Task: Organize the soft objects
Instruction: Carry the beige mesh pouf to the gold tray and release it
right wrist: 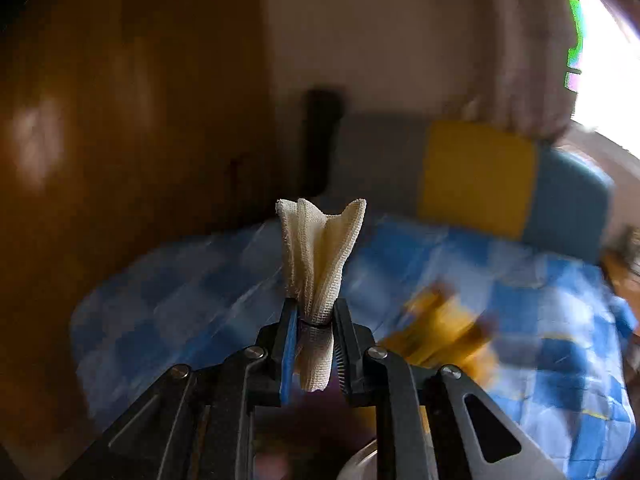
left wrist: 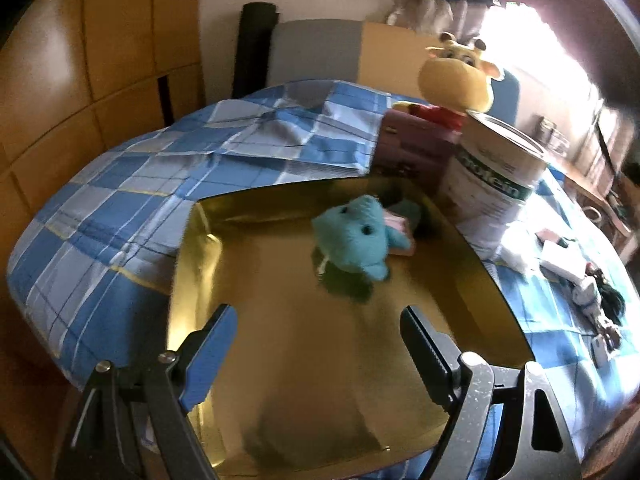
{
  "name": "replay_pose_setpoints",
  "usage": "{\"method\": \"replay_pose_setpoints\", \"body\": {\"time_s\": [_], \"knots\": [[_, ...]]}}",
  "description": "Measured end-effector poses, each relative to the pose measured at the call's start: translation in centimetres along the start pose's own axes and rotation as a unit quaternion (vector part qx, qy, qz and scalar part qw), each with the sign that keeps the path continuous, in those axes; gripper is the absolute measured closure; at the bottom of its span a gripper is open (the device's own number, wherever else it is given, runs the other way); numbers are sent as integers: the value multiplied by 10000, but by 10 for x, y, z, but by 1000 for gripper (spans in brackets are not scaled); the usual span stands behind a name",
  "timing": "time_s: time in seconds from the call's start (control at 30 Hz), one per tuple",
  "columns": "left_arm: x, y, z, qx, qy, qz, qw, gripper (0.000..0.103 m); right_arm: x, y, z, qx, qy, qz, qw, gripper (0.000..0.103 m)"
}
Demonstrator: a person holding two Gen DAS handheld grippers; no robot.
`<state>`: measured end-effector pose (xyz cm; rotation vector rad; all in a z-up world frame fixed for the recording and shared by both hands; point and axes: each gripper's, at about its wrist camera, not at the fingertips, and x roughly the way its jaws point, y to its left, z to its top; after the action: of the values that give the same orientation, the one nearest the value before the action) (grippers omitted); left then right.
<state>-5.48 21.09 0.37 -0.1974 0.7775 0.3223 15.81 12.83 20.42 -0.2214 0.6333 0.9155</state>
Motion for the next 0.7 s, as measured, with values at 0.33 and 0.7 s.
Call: {"method": "replay_pose_setpoints", "body": {"time_s": [0.33,0.7], "knots": [[-3,16,-4,-289,36,248,9993,18,37,54,-164,-92,1641,709,9838,87],[-13,7,-8,-174,-19,271,9995,13,49,43,-223,56,2010,70,9796,84]]}}
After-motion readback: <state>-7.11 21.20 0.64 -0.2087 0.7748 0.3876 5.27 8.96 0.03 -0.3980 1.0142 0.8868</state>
